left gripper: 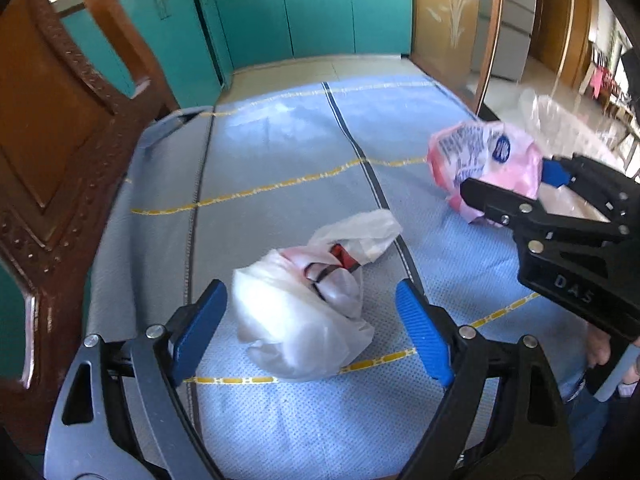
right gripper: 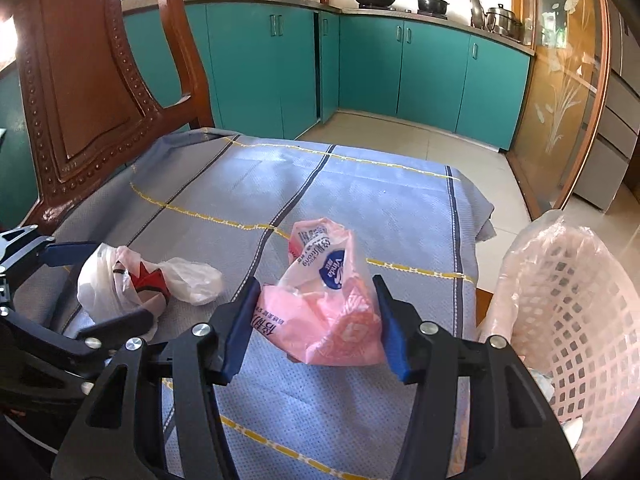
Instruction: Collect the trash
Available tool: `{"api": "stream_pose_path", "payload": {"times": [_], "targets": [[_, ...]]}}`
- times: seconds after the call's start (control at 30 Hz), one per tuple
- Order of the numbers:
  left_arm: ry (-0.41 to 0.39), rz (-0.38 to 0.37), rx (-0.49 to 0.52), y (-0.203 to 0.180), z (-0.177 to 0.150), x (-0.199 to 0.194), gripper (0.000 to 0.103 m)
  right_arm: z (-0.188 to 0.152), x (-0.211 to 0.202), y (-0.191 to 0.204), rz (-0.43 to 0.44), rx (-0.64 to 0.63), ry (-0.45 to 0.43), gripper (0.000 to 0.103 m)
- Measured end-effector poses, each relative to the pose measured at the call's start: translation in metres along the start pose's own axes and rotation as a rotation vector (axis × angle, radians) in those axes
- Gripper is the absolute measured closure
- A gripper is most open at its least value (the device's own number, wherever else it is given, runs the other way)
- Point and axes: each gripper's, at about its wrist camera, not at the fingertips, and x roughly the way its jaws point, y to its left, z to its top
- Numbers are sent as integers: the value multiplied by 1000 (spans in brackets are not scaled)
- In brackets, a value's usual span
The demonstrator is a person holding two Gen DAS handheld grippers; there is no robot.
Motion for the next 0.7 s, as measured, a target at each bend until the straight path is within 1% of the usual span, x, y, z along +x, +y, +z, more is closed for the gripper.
{"api": "stream_pose_path", "payload": {"times": [0.07, 0.13, 0.2, 0.23, 0.27, 0.3, 0.37, 0.43, 0.47, 0.57, 0.63, 0.7], "targets": [[16, 7, 12, -3, -1, 6, 18, -1, -1, 2, -6, -15, 1, 47], [27, 4, 12, -4, -3, 10, 24, -2, -1, 3, -7, -24, 1, 47], [42, 1, 10, -3, -4, 14, 35, -2, -1, 4, -9, -30, 3, 47], [52, 2, 8, -2, -5, 17, 46, -2, -1, 4, -9, -31, 5, 47], [61, -3, 3, -1, -6, 19, 52, -2, -1, 4, -9, -33, 6, 47], [59, -11, -10, 2, -7, 20, 54, -2, -1, 5, -9, -35, 5, 47], [46, -22, -32, 5, -8, 17, 66, -2, -3, 6, -15, -39, -2, 47], [11, -38, -59, 8, -9, 9, 69, -2, -7, 6, -30, -36, -22, 47], [-12, -42, -72, 10, -8, 4, 70, -2, -12, 4, -40, -30, -47, 47], [-96, -48, -109, 15, -4, -19, 70, 1, -31, -1, -62, -3, -133, 47], [-162, -62, -129, 17, 1, -37, 70, 4, -51, -8, -97, 20, -203, 47], [-211, -78, -133, 14, 5, -53, 70, 6, -74, -15, -137, 37, -273, 47]]}}
